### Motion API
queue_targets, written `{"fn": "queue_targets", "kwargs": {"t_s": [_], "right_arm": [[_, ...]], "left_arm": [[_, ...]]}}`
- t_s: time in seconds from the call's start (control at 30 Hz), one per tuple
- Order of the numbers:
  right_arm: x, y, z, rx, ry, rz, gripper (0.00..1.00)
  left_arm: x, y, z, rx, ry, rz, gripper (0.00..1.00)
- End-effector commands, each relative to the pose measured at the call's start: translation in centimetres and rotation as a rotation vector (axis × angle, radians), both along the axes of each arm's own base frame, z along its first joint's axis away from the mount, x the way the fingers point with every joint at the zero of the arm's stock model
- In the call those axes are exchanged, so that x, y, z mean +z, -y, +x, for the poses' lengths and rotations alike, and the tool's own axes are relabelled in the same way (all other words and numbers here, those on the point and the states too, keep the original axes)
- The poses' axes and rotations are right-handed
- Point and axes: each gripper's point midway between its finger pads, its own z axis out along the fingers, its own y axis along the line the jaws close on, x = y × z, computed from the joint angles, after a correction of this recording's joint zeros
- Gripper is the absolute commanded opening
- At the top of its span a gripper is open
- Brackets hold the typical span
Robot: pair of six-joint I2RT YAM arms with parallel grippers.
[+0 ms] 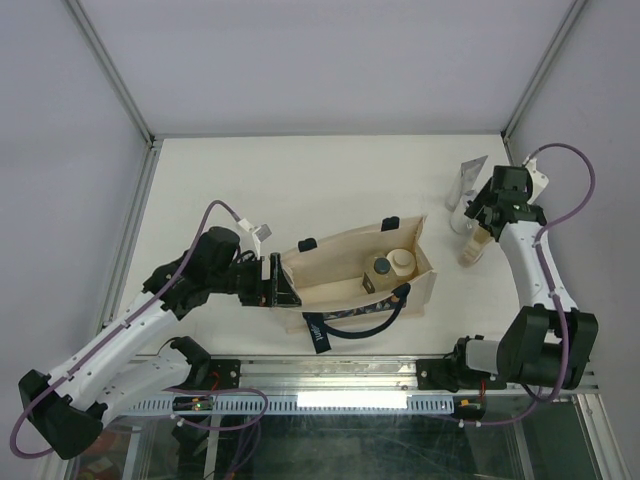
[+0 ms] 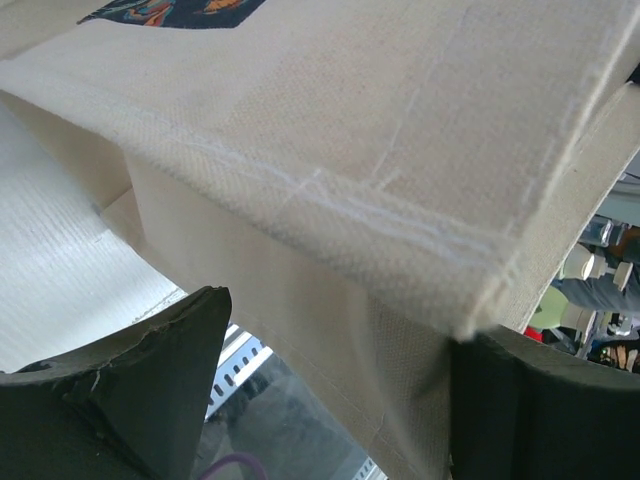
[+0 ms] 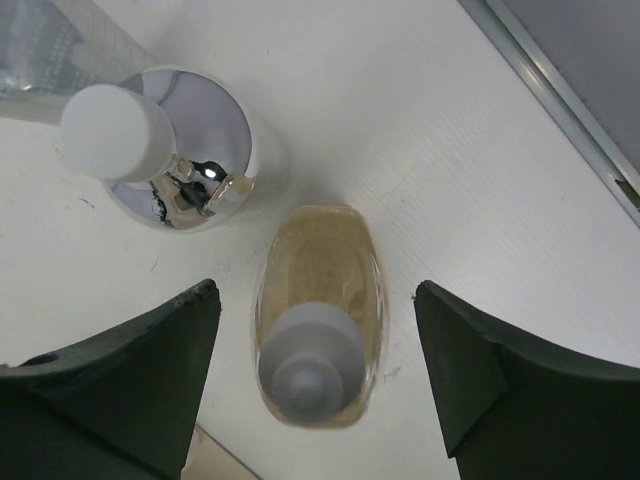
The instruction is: Take the personal care products out of the canvas bag
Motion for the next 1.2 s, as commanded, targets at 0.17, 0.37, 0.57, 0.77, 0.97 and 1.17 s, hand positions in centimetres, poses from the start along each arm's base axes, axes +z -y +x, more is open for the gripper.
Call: {"fn": "queue_targets", "kwargs": {"t_s": [0.17, 0.37, 0.57, 0.77, 0.97, 1.17], "right_arm": [[11.2, -3.9, -4.1, 0.096, 0.224, 0.127, 0.91], [16.4, -13.3, -7.2, 0.547, 0.386, 0.375, 0.84], [18.9, -19.4, -11.7, 0.871, 0.394, 0.562, 0.78], [17.4, -22.5, -14.3, 1.049, 0.236, 0.616, 0.77], [15.4, -25.1, -15.1, 1.130, 0.092, 0.532, 0.76], [10.6, -26.1, -14.6, 1.129, -0.146, 0.308, 0.73]], "left_arm": [[0.8, -0.3, -1.2, -0.027, 0.011, -0.028, 0.79], [0.9, 0.1, -1.4, -0.047, -0.002, -0.044, 0.79], [1.0, 0.6, -1.5, -0.063, -0.018, -0.073, 0.78], [0.5, 0.7, -1.5, -0.060, -0.026, -0.076, 0.78], [0.2, 0.7, -1.1, -0.039, -0.025, -0.070, 0.78], [0.3, 0.7, -1.0, -0.023, -0.022, -0.077, 0.78]]}}
